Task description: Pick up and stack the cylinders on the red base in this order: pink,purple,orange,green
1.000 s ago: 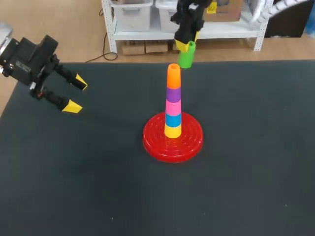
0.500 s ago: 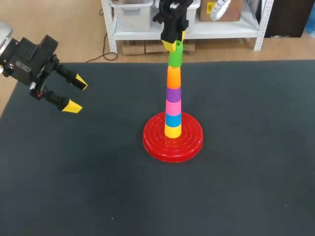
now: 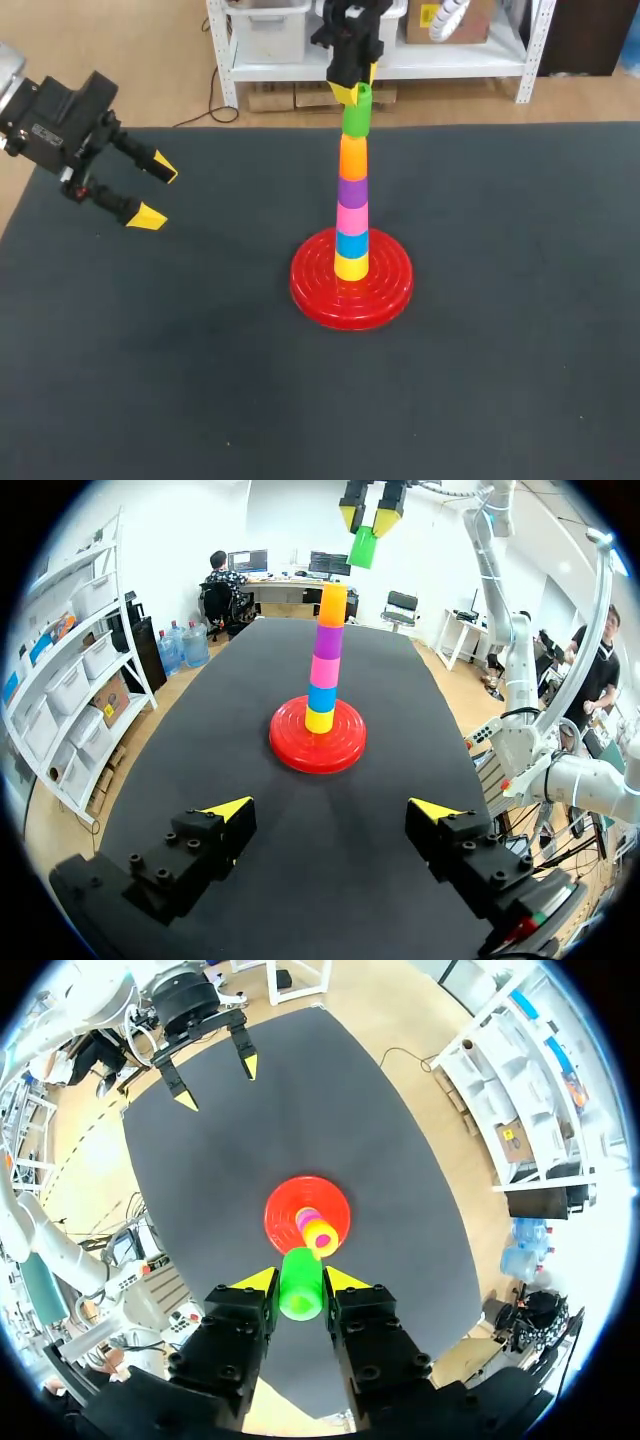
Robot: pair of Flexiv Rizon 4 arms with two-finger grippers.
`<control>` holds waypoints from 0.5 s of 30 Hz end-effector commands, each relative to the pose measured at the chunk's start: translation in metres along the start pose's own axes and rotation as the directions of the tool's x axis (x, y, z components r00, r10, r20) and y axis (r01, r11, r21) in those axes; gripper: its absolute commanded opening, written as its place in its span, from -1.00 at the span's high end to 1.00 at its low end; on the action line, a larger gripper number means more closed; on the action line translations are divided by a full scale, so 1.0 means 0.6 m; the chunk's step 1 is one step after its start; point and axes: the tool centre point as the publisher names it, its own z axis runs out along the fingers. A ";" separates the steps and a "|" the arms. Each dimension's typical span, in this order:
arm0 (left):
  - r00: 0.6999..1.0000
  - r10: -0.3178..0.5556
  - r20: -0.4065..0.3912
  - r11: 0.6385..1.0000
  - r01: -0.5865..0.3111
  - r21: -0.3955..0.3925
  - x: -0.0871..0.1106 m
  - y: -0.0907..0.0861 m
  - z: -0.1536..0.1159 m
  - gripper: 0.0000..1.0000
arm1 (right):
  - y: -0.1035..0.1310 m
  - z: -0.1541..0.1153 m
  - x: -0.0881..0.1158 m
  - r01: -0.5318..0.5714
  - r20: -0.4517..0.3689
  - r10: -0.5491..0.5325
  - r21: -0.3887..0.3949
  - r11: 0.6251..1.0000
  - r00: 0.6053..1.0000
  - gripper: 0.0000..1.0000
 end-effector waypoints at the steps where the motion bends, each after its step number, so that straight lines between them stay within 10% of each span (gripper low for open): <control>1: 1.000 0.002 0.002 1.000 -0.002 -0.002 0.001 -0.001 0.001 -1.00 | 0.001 0.001 0.004 -0.001 0.006 0.001 0.003 1.000 1.000 1.00; 15: 1.000 0.002 0.002 1.000 -0.002 -0.002 0.001 -0.001 0.001 -1.00 | -0.024 0.029 -0.011 -0.075 -0.065 0.075 0.002 0.997 0.995 1.00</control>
